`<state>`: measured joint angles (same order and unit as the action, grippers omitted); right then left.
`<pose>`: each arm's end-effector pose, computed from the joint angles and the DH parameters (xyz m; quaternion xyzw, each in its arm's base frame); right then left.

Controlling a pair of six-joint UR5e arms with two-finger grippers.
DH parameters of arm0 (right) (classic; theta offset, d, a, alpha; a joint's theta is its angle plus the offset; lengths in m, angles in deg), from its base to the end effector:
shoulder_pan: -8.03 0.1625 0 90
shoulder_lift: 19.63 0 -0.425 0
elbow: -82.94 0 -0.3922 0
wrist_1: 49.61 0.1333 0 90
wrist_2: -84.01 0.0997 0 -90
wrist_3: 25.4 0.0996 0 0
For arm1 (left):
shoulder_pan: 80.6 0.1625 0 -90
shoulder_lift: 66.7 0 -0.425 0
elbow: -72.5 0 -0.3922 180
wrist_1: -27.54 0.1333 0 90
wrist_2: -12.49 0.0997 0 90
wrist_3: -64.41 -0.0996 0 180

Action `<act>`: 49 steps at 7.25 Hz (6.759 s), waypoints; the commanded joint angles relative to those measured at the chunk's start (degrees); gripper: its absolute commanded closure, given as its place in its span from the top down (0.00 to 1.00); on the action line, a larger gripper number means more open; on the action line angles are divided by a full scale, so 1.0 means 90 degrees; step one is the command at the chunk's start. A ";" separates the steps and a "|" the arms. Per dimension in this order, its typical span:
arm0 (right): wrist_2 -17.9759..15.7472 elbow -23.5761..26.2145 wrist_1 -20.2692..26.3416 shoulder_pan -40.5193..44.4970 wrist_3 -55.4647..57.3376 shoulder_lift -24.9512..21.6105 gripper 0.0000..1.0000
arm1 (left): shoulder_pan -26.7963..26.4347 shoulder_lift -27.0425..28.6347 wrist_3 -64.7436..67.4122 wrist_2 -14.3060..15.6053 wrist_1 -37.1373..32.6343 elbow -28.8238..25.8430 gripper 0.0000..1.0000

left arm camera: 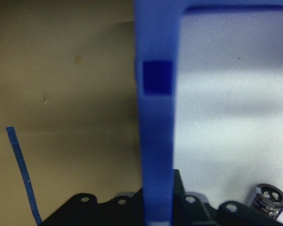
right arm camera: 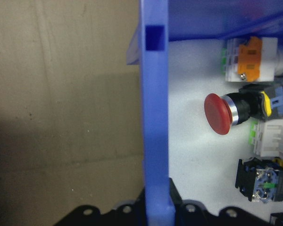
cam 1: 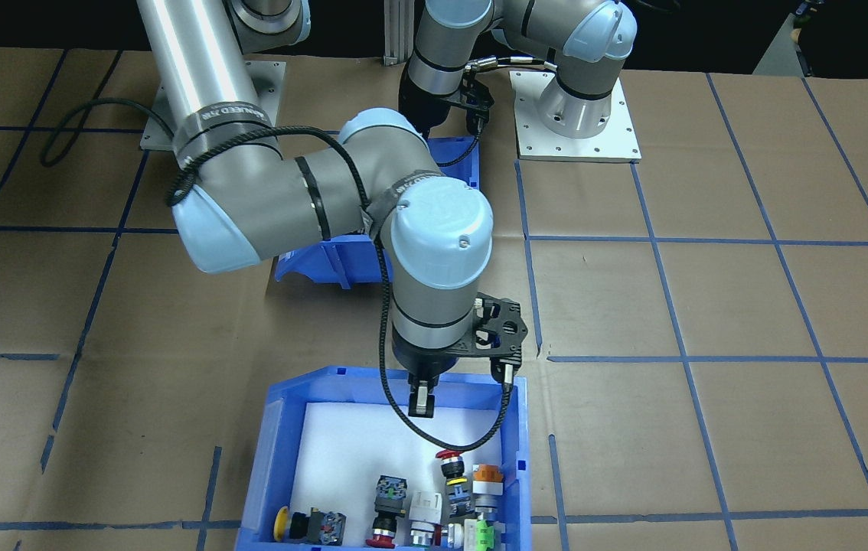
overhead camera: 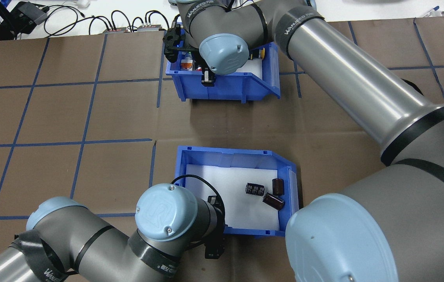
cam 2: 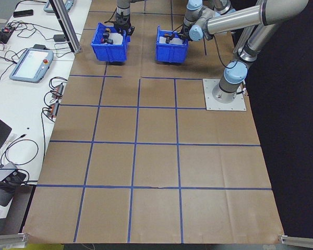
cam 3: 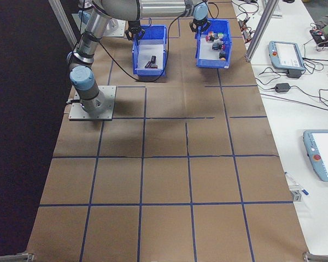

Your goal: Place battery box in front

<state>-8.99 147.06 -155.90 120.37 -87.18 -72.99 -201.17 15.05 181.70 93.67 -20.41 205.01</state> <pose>0.4027 -0.6429 0.3409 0.6680 -0.7422 0.0366 0.0409 -0.3188 -0.2476 0.2783 0.6792 -0.7268 -0.0550 0.0863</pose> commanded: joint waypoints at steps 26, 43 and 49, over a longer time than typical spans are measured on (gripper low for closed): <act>-0.0145 0.6242 -0.1247 -0.4045 -0.4545 -0.4791 0.06 | 0.1932 0.3605 -0.2045 -0.1745 -0.0447 -0.4554 0.98; 0.0070 0.6920 -0.2424 0.0747 0.0377 -0.4437 0.06 | 0.3064 -0.0665 -1.2934 0.1137 -0.4897 -0.3277 0.99; 0.0090 0.6821 -0.2536 0.0926 0.0653 -0.4383 1.00 | 0.3483 -0.0733 -1.3537 0.1088 -0.4907 -0.3306 0.99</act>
<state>-8.09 208.51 -179.14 128.68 -81.46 -111.39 -171.13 8.62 62.25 103.35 -64.63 175.36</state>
